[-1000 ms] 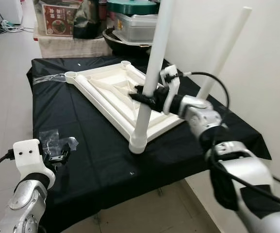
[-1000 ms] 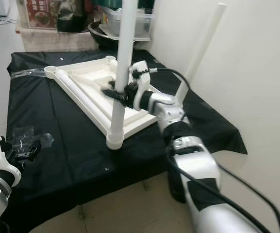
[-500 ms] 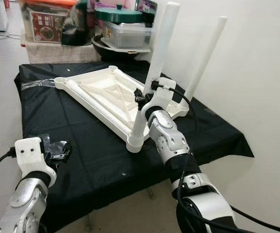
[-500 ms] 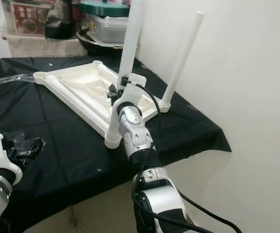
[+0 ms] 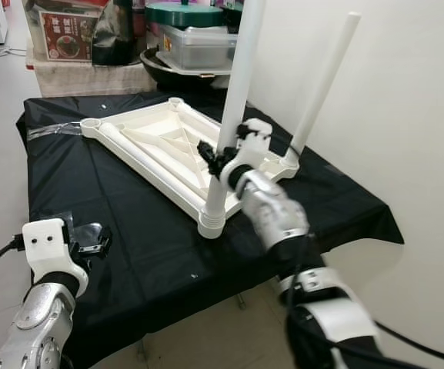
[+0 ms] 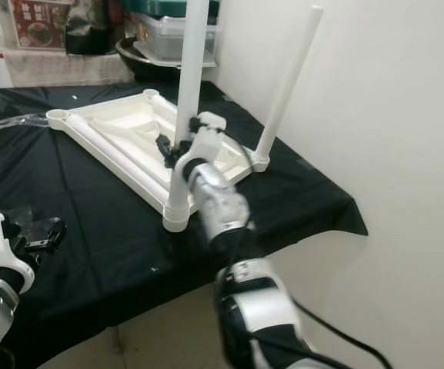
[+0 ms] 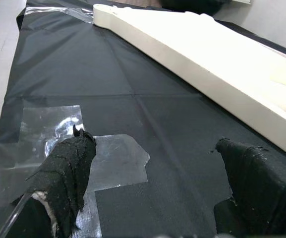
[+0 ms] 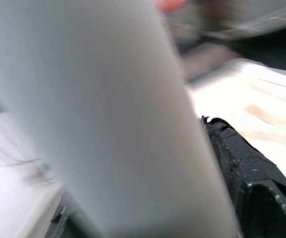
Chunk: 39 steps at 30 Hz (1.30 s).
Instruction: Building children table
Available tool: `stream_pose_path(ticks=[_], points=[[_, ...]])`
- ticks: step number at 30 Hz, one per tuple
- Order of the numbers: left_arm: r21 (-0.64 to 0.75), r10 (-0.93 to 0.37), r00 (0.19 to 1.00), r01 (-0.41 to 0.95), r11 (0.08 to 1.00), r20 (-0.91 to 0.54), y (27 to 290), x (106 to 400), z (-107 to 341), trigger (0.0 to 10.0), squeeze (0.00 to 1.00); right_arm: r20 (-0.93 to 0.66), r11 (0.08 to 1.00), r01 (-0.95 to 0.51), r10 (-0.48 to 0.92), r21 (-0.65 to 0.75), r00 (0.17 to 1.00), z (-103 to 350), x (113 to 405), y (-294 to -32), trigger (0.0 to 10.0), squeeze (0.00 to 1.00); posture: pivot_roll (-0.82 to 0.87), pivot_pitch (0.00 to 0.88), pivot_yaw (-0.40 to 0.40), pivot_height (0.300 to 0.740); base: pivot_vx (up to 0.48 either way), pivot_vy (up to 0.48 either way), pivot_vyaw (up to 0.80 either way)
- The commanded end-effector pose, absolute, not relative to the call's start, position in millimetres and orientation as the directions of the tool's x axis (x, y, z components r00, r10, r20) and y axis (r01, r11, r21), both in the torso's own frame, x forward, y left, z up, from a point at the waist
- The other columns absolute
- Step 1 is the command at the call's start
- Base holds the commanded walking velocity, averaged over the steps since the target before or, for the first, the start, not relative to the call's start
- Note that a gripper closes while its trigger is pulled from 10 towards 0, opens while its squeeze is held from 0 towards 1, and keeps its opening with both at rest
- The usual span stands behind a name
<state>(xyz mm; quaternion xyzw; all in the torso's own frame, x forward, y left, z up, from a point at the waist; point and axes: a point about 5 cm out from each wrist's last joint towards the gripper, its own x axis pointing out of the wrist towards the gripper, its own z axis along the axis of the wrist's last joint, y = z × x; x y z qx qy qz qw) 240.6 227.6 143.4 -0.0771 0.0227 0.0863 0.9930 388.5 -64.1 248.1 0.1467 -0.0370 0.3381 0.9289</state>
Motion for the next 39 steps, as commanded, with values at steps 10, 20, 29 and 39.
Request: stream_pose_path(ticks=[10, 20, 29, 39], points=[[-0.159, 0.143, 0.988, -0.15, 0.976, -0.058, 222, 243, 141, 10.0, 0.0, 0.06, 0.06, -0.997, 0.996, 0.046, 0.063, 225, 344, -67, 10.0, 0.0, 0.21, 0.0, -0.157, 0.74, 0.0, 0.0, 0.0], [-0.165, 0.138, 0.989, -0.145, 0.976, -0.052, 222, 240, 142, 10.0, 0.0, 0.113, -0.034, -0.999, 0.993, 0.032, -0.031, 226, 331, -34, 4.6, 0.0, 0.22, 0.0, -0.166, 0.74, 0.0, 0.0, 0.0], [-0.171, 0.135, 0.99, -0.14, 0.975, -0.041, 222, 239, 144, 10.0, 0.0, 0.122, 0.472, -0.877, 0.869, 0.085, 0.48, 226, 367, -35, 0.0, 0.0, 0.22, 0.0, -0.172, 0.74, 0.0, 0.0, 0.0], [-0.17, 0.132, 0.99, -0.137, 0.976, -0.04, 223, 240, 144, 10.0, 0.0, -0.115, 0.955, -0.285, 0.292, 0.076, 0.949, 172, 363, -77, 0.0, 0.0, 0.2, 0.0, -0.152, 0.74, 0.0, 0.0, 0.0]])
